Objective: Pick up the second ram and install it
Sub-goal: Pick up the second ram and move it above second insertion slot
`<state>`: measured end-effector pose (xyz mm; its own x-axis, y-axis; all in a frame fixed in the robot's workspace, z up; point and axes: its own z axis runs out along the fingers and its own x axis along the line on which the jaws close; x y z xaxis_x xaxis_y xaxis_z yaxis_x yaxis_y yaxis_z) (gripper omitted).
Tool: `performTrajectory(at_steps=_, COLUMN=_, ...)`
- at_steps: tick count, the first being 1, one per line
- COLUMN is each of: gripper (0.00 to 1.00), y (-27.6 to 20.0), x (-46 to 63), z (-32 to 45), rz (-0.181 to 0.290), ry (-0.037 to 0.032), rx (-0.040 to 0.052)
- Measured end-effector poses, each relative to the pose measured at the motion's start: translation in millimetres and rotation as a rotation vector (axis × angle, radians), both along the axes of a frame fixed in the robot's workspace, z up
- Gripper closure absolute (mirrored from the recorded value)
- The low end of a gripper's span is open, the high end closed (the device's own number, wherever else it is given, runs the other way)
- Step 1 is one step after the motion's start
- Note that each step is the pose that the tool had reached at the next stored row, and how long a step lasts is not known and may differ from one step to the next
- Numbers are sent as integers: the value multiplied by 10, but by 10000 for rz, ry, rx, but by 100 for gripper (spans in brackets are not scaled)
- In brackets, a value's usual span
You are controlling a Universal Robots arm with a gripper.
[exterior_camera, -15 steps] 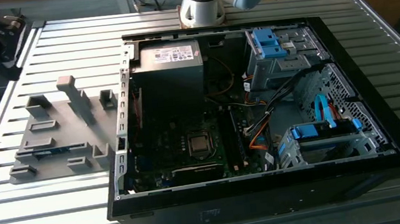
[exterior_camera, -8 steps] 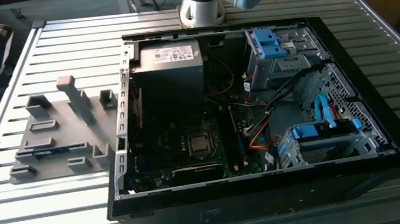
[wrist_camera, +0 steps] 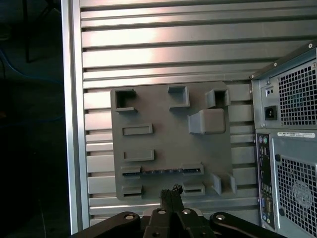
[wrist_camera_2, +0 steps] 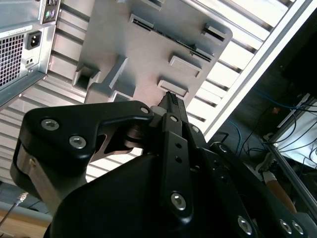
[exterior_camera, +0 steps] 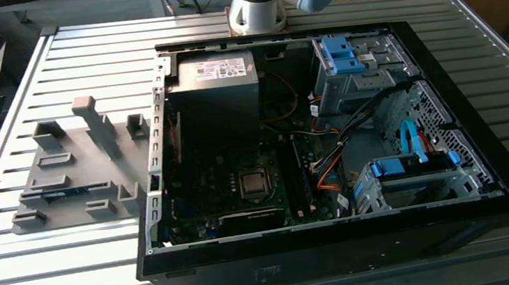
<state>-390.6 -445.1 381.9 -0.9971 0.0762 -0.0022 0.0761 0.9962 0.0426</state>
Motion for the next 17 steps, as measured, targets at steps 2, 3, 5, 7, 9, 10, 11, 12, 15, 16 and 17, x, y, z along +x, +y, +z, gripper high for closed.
performTrajectory(at_steps=2, gripper=89, y=0, x=0, z=0, rz=0, ry=0, rx=0)
performTrajectory(at_steps=3, gripper=89, y=0, x=0, z=0, rz=0, ry=0, rx=0)
performTrajectory(at_steps=5, gripper=89, y=0, x=-1, z=0, rz=0, ry=0, rx=0)
performTrajectory(at_steps=7, gripper=89, y=0, x=-1, z=0, rz=0, ry=0, rx=1)
performTrajectory(at_steps=9, gripper=89, y=0, x=-1, z=0, rz=0, ry=0, rx=0)
performTrajectory(at_steps=10, gripper=89, y=0, x=-1, z=0, rz=1, ry=0, rx=0)
performTrajectory(at_steps=11, gripper=89, y=0, x=-1, z=0, rz=7, ry=0, rx=0)
performTrajectory(at_steps=12, gripper=89, y=0, x=-1, z=0, rz=37, ry=-1, rx=1)
performTrajectory(at_steps=15, gripper=89, y=0, x=-2, z=0, rz=344, ry=0, rx=0)
performTrajectory(at_steps=16, gripper=89, y=0, x=-2, z=-1, rz=501, ry=-1, rx=1)
performTrajectory(at_steps=17, gripper=89, y=0, x=-2, z=-1, rz=663, ry=-1, rx=1)
